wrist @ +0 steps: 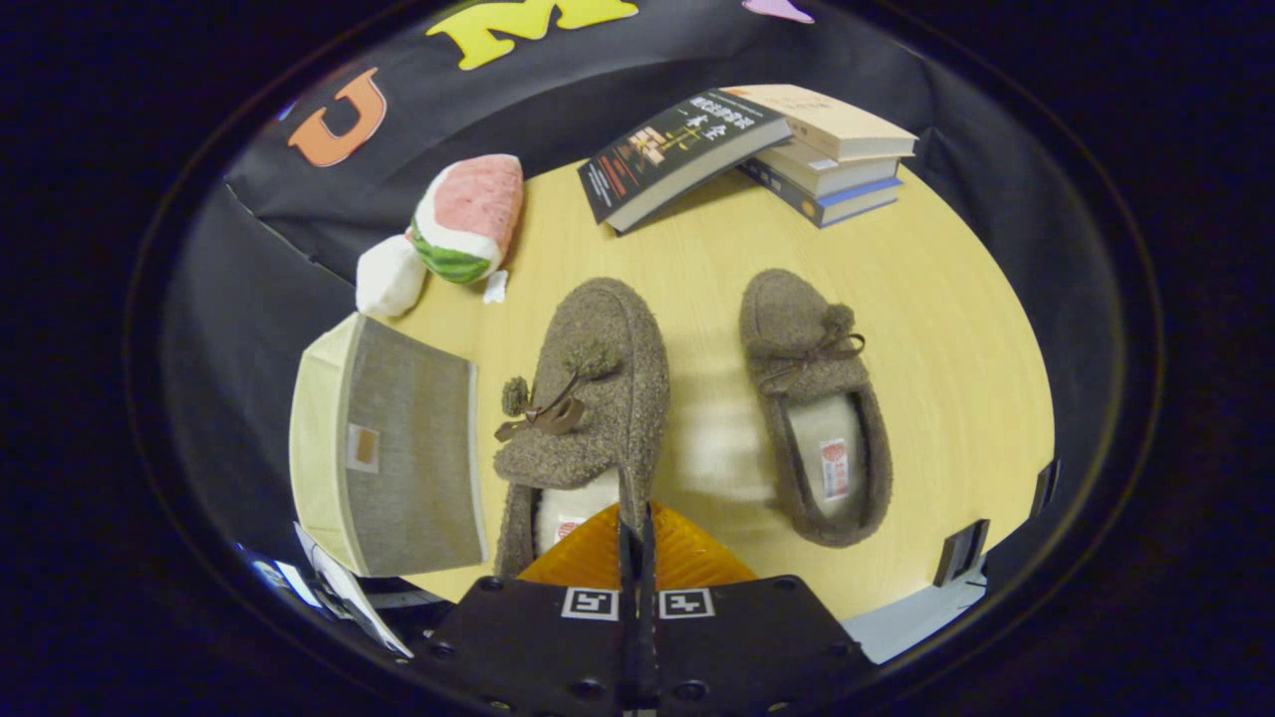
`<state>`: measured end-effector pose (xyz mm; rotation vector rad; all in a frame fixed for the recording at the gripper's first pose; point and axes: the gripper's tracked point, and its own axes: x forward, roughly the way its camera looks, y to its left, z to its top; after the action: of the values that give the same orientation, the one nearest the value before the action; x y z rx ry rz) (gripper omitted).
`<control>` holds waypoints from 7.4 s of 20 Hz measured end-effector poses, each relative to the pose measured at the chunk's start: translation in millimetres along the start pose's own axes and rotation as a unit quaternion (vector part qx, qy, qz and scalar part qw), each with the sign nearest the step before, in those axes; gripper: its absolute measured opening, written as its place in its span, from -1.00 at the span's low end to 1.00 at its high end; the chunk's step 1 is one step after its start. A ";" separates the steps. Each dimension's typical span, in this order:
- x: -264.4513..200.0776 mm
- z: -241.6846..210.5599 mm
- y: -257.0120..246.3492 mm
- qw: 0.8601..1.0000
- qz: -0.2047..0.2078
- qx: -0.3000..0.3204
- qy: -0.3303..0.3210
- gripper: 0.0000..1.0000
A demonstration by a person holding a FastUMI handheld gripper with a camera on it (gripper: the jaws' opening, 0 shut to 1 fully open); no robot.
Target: Open the storage box then place both shoes into the box .Put the left shoe in first, then the right shoe, with the right side of both shoes facing outward in a uniform manner.
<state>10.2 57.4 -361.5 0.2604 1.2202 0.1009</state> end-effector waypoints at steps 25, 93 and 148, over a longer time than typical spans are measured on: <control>88.3 -47.9 307.2 0.996 -0.005 -0.068 0.062 -0.99; 68.0 23.8 -180.7 0.995 -0.063 -0.070 0.042 -0.93; 96.6 -46.6 232.7 0.983 -0.168 0.060 0.040 -0.91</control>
<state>14.3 309.6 -406.0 0.1528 1.3372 -0.2586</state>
